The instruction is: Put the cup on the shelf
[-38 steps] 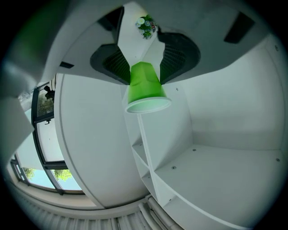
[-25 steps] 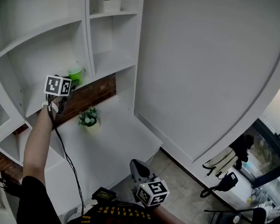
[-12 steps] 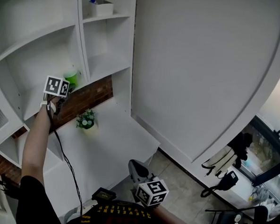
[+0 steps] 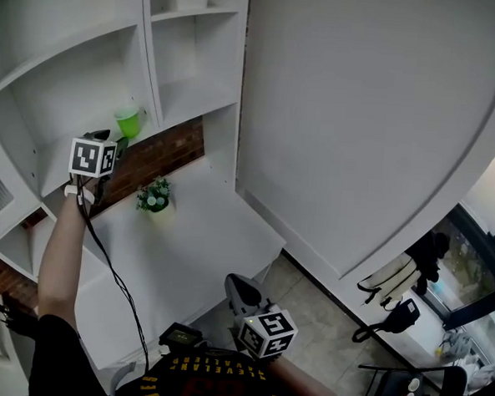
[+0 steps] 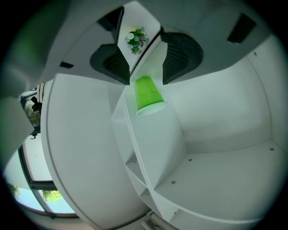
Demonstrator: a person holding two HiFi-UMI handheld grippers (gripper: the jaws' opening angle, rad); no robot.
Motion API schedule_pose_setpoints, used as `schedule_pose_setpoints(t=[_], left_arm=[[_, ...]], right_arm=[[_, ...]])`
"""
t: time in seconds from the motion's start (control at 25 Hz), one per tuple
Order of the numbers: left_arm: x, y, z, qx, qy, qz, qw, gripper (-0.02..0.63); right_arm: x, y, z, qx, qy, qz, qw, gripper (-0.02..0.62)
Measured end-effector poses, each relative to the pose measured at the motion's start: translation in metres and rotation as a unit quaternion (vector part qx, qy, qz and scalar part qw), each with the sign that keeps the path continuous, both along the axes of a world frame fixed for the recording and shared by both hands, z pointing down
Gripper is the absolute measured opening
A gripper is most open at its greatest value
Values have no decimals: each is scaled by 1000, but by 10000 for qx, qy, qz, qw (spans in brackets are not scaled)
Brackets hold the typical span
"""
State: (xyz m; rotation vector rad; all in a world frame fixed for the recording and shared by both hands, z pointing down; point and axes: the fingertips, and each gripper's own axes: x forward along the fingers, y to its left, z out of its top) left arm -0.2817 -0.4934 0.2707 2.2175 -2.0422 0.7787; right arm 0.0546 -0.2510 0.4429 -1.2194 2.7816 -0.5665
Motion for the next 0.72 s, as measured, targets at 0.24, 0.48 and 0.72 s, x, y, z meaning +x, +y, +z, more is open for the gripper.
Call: schedule_pose_setpoints(t=[0.24,0.48,0.72], left_arm=[[42,89,-18,1114,299,661,9911,215],[111,196,33,1236,1442,1559,9694,213],[188,263,121,678,2639,1910,9430,164]], right_arm=[[-9,2,8,-135,2,-224,9997,6],[-16,2,15,-232,-44,-393,9989,6],[-23,7,32,-383,21,-610,9974,6]])
